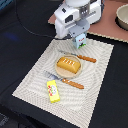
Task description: Place the bread, butter, and milk from the table onto the serving area.
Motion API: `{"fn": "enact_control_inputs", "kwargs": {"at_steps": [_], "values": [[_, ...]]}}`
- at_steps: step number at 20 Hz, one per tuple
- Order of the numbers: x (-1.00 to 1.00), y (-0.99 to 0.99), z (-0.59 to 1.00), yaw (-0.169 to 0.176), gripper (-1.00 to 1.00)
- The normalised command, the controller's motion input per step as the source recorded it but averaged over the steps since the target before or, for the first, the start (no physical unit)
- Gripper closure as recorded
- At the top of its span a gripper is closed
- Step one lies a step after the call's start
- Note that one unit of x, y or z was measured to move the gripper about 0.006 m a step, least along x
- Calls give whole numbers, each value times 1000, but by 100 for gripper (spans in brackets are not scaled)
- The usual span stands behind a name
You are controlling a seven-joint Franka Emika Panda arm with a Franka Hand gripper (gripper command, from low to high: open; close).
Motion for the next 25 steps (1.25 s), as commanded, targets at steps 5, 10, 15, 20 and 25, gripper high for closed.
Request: {"fn": "enact_control_inputs", "kwargs": {"at_steps": [5,10,15,20,25], "values": [[423,8,15,-16,-100],[543,27,626,-30,-100],[276,258,1000,0,-100],[311,363,1000,0,-100],[139,381,991,36,-100]]}}
